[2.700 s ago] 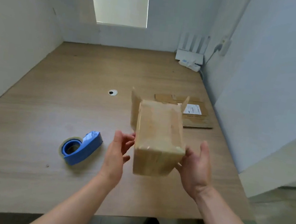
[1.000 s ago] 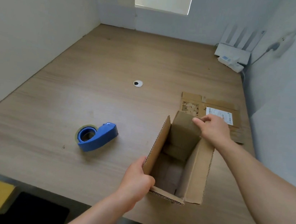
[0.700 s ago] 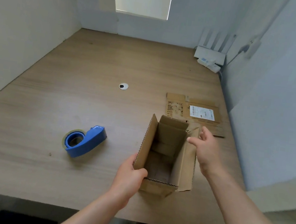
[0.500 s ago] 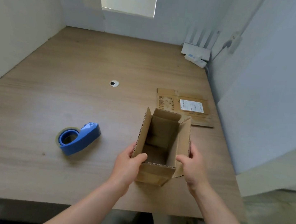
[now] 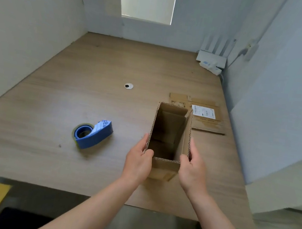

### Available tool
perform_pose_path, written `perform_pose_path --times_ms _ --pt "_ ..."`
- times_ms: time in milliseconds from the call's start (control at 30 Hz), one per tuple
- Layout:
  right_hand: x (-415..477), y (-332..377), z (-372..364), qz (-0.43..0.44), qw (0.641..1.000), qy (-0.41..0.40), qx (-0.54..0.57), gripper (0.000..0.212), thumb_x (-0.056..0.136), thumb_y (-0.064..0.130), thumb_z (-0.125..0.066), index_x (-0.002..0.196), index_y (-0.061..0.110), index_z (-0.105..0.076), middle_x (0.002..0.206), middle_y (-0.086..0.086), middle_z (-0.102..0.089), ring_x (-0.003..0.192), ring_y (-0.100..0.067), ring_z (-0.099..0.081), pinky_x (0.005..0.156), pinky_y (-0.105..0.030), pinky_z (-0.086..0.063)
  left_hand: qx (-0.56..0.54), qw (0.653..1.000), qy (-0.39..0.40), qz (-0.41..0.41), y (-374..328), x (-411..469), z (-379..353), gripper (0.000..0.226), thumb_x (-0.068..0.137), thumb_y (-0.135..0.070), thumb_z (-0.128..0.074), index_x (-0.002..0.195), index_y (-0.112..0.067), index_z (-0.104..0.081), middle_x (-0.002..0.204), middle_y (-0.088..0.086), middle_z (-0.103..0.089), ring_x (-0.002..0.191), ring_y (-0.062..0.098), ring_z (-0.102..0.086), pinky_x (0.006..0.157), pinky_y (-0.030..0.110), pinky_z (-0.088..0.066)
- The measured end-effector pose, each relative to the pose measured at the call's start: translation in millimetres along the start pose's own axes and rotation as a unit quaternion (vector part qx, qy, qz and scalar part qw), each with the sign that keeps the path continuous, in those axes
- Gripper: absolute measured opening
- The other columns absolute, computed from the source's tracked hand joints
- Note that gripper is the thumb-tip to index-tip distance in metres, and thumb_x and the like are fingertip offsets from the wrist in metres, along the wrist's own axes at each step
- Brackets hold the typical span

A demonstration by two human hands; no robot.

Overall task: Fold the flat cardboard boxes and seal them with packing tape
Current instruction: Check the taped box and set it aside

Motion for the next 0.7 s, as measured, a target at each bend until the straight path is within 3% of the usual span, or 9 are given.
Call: perform_pose_path --times_ms 133,167,233,300,367,400,500,600,700 --pt "5 24 2 0.058 0.997 0.040 -0.023 0.061 0.101 0.011 -0.042 0.158 0.028 -0.025 0.146 0.018 -0.044 0.116 0.012 -0.042 0.098 -0.007 -0.034 0.029 0.998 -0.051 -0.027 -21 -18 14 0.072 0.080 -0.025 -0.040 0.150 -0.041 -0.037 0.147 -0.022 -0.048 0.136 0.003 -0.043 0.117 0.037 -0.036" --pt "6 29 1 0.072 0.996 0.053 -0.026 0.062 0.101 0.011 -0.041 0.158 0.028 -0.024 0.143 0.016 -0.048 0.106 0.008 -0.048 0.093 -0.009 -0.040 0.041 0.997 -0.064 -0.031 -24 -24 18 0.072 0.081 -0.025 -0.039 0.151 -0.042 -0.035 0.148 -0.023 -0.046 0.136 0.002 -0.043 0.117 0.037 -0.035" --pt "5 39 -3 0.112 0.990 0.083 -0.032 0.065 0.101 0.010 -0.041 0.158 0.032 -0.020 0.135 0.008 -0.060 0.091 -0.007 -0.059 0.085 -0.028 -0.051 0.061 0.993 -0.096 -0.030 -30 -37 27 0.073 0.081 -0.025 -0.037 0.152 -0.043 -0.032 0.147 -0.026 -0.045 0.132 0.002 -0.045 0.116 0.036 -0.036" --pt "2 50 -9 0.156 0.980 0.117 -0.049 0.065 0.100 0.006 -0.040 0.157 0.030 -0.023 0.140 0.006 -0.058 0.103 -0.012 -0.063 0.094 -0.032 -0.051 0.085 0.987 -0.133 -0.031 -35 -51 36 0.075 0.081 -0.025 -0.034 0.153 -0.043 -0.029 0.136 -0.025 -0.051 0.121 0.009 -0.054 0.109 0.037 -0.043" --pt "-3 62 -18 0.202 0.966 0.144 -0.071 0.062 0.099 0.002 -0.040 0.156 0.024 -0.030 0.156 0.005 -0.041 0.138 -0.010 -0.044 0.117 -0.026 -0.033 0.124 0.978 -0.162 -0.038 -39 -66 45 0.072 0.088 -0.020 -0.035 0.155 -0.041 -0.022 0.131 -0.012 -0.057 0.107 0.017 -0.060 0.098 0.041 -0.049" --pt "-7 67 -23 0.220 0.960 0.154 -0.081 0.061 0.099 0.001 -0.041 0.155 0.022 -0.032 0.159 0.004 -0.036 0.146 -0.009 -0.032 0.120 -0.021 -0.023 0.148 0.972 -0.178 -0.039 -38 -72 50 0.070 0.092 -0.015 -0.037 0.156 -0.039 -0.020 0.133 -0.007 -0.058 0.105 0.019 -0.060 0.096 0.042 -0.050" --pt "-22 82 -41 0.266 0.941 0.188 -0.095 0.060 0.097 0.000 -0.041 0.154 0.020 -0.037 0.161 -0.002 -0.032 0.150 -0.008 -0.022 0.116 -0.011 -0.012 0.204 0.952 -0.226 -0.046 -36 -93 70 0.072 0.092 -0.005 -0.039 0.156 -0.034 -0.023 0.148 -0.001 -0.051 0.116 0.025 -0.057 0.101 0.035 -0.048" --pt "-42 102 -59 0.306 0.922 0.212 -0.104 0.061 0.092 0.010 -0.035 0.153 0.018 -0.039 0.161 -0.005 -0.031 0.150 -0.012 -0.023 0.108 0.001 -0.004 0.251 0.927 -0.276 -0.047 -40 -120 90 0.067 0.090 -0.010 -0.033 0.155 -0.027 -0.032 0.161 0.002 -0.030 0.144 0.016 -0.033 0.111 0.017 -0.019" --pt "-66 123 -81 0.338 0.905 0.238 -0.106 0.068 0.085 0.015 -0.031 0.153 0.016 -0.039 0.161 -0.006 -0.030 0.150 -0.013 -0.023 0.106 0.003 -0.003 0.277 0.904 -0.322 -0.039 -43 -147 114 0.059 0.097 -0.005 -0.036 0.154 -0.021 -0.033 0.164 0.002 -0.021 0.149 0.017 -0.024 0.112 0.017 -0.014"
Point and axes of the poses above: each hand's wrist, its own x-axis towards the middle knuckle, its own z-axis out of the back of the hand, y = z × x, the point moved 7 cm from there along x, towards the middle knuckle
